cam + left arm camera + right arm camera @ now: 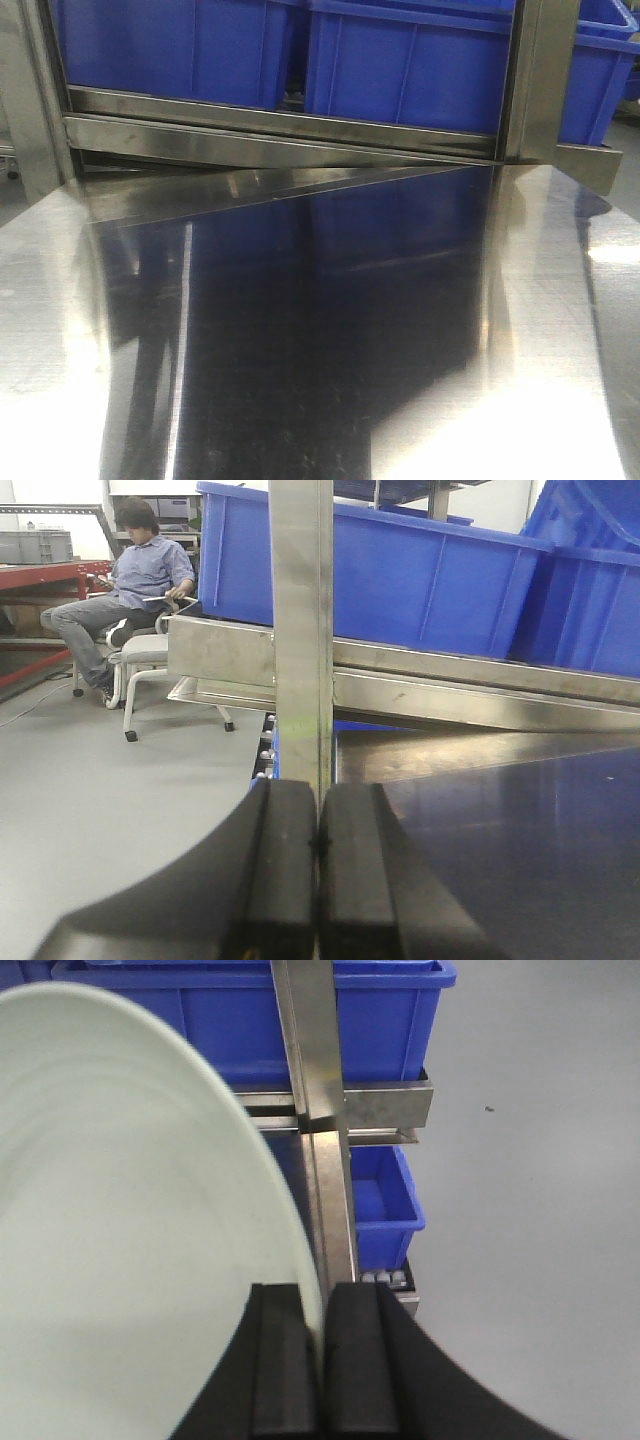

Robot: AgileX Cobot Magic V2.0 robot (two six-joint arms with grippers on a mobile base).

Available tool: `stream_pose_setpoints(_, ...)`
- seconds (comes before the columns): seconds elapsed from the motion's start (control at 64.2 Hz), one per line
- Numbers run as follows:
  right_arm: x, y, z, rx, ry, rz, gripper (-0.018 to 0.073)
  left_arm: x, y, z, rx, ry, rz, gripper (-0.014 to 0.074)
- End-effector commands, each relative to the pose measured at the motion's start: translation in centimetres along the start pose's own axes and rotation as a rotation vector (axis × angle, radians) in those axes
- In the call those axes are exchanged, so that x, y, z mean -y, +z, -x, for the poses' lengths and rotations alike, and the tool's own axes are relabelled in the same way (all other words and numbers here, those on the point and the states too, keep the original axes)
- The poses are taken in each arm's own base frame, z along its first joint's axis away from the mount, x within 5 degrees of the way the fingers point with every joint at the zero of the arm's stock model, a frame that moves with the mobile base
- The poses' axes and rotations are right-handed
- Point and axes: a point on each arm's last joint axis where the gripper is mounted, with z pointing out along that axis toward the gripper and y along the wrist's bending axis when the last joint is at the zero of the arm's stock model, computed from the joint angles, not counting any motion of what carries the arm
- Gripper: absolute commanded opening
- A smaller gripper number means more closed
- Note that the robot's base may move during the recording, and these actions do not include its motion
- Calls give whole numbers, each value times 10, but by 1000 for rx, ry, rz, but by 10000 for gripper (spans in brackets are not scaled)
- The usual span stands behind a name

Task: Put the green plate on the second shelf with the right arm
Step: 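Hold the plate raised upright beside the robot with the right gripper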

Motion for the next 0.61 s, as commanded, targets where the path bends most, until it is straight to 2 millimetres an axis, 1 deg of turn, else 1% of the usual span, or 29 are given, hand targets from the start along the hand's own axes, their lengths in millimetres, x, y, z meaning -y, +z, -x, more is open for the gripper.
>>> stream_pose_setpoints(0.0, 0, -5, 4, 193, -6, 34, 59, 0, 0, -4, 66, -5, 0, 130)
stream_pose_setpoints(0.062, 4, -6, -9, 251, 9, 21, 59, 0, 0, -4, 66, -5, 0, 130)
stream_pose_setpoints(0.156, 6, -9, -29, 339, -20, 19, 59, 0, 0, -4, 66, -5, 0, 130)
stream_pose_setpoints(0.265, 4, -8, -49, 422, -107, 51, 59, 0, 0, -4, 66, -5, 0, 130)
stream_pose_setpoints(0.343, 1, -3, -61, 469, -170, 85, 59, 0, 0, -4, 66, -5, 0, 130)
stream_pose_setpoints(0.452, -1, 1, -73, 544, -205, 121, 59, 0, 0, -4, 66, -5, 0, 130)
stream_pose_setpoints(0.592, 1, 6, -87, 632, -182, 136, 59, 0, 0, -4, 66, -5, 0, 130)
